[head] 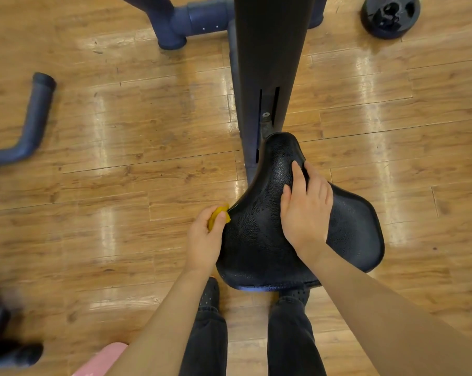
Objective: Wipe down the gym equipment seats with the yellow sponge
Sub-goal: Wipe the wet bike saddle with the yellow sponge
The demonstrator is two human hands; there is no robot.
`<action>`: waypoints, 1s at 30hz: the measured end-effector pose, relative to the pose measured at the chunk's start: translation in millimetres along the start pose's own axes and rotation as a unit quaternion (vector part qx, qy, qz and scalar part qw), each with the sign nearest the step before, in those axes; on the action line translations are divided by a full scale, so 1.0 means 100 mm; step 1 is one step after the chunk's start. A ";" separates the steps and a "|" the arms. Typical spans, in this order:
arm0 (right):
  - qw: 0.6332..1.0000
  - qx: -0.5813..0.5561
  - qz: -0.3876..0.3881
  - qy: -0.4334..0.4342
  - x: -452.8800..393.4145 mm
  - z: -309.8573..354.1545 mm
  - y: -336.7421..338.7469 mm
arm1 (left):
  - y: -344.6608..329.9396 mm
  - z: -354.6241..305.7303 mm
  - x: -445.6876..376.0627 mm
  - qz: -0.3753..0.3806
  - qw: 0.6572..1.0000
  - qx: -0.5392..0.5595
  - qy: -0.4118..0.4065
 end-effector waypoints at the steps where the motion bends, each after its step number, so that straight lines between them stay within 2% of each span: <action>1: 1.000 -0.003 0.000 0.000 0.00 0.00 0.00 | 0.03 0.03 0.05 -0.013 1.000 0.019 0.006; 7: 0.999 -0.047 0.000 0.006 0.00 -0.02 0.04 | 0.10 0.09 0.22 -0.064 0.996 0.065 0.013; 10: 0.996 -0.049 0.016 0.073 0.12 0.14 0.10 | 0.08 0.11 0.19 -0.072 0.995 0.066 0.029; 14: 0.975 -0.012 0.111 0.194 0.51 0.50 0.00 | 0.02 0.08 0.14 -0.082 0.994 0.051 0.046; 18: 0.954 0.049 0.168 0.244 0.71 0.56 -0.17 | 0.02 0.07 0.23 -0.101 0.994 0.024 0.041; 21: 0.951 0.056 0.178 0.244 0.69 0.54 -0.19 | 0.04 0.17 0.42 -0.166 0.982 0.063 0.061; 25: 0.949 0.054 0.184 0.249 0.70 0.55 -0.18 | -0.06 0.42 0.83 -0.276 0.945 0.129 0.121; 30: 0.948 0.042 0.173 0.264 0.69 0.53 -0.16 | -0.14 0.45 0.97 -0.312 0.925 0.161 0.143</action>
Point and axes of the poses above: each hand's wrist, its own x-axis away from the middle knuckle, its own y-axis out of the back of the hand, z = x × y, the point moved 8 cm from there along -x, towards the middle knuckle, and after that the axes turned 5 degrees about z, right-handed, at the moved point
